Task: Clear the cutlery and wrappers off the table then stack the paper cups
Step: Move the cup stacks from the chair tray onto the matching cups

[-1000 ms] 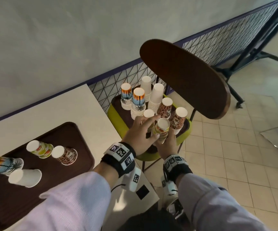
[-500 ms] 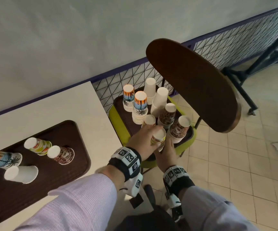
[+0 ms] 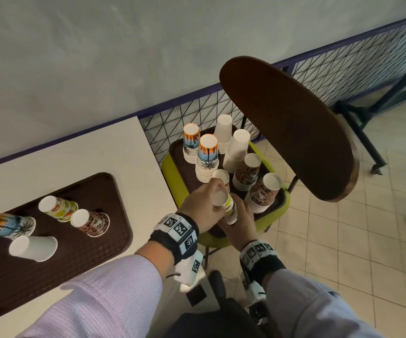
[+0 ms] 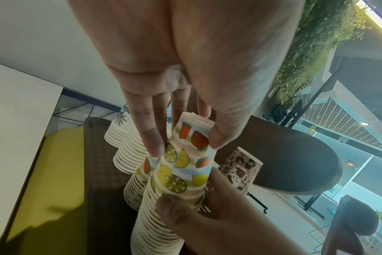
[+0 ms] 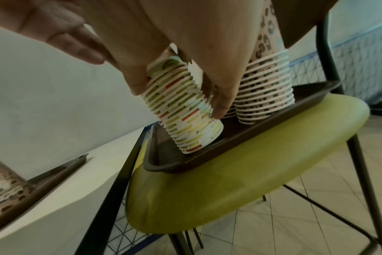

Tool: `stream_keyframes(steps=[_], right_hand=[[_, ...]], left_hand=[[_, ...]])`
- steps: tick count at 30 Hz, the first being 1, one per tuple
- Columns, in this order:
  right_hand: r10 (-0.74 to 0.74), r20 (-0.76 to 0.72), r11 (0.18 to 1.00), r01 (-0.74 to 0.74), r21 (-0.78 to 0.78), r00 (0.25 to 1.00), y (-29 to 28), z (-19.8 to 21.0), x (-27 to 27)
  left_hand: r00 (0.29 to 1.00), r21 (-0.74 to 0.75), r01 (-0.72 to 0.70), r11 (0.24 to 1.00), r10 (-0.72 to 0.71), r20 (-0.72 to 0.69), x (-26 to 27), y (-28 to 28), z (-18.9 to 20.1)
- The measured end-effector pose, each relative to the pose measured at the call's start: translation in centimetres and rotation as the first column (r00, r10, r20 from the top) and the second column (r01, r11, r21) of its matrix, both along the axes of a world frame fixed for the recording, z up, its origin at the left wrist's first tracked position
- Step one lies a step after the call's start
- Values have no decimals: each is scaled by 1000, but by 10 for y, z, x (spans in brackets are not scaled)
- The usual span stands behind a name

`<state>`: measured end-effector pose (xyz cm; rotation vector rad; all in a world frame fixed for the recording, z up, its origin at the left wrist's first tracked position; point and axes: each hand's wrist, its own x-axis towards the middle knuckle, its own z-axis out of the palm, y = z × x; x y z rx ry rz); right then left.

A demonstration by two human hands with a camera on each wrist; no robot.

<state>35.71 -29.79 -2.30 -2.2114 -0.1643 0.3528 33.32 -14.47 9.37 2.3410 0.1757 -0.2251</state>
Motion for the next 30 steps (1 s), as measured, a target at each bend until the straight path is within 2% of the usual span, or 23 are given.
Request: stream_keyframes(steps=[11, 16, 21, 23, 30], right_hand=[[80, -113, 993, -69, 98, 990, 0, -4, 10], [94, -112, 986, -77, 148, 989, 1, -1, 12], [78, -128, 978, -51, 201, 989, 0, -2, 13], [69, -142, 974, -36, 225, 987, -3, -1, 11], [159, -147, 882, -73, 466, 976, -1, 45, -3]], left_hand=[[999, -41, -21, 999, 19, -47, -4, 14, 3], [998, -68, -38, 997, 34, -55, -5, 15, 3], [993, -178, -119, 977, 117, -19, -15, 17, 2], [985, -236, -172, 956, 165, -51, -22, 20, 0], [980, -396, -193, 898, 158, -120, -37, 25, -3]])
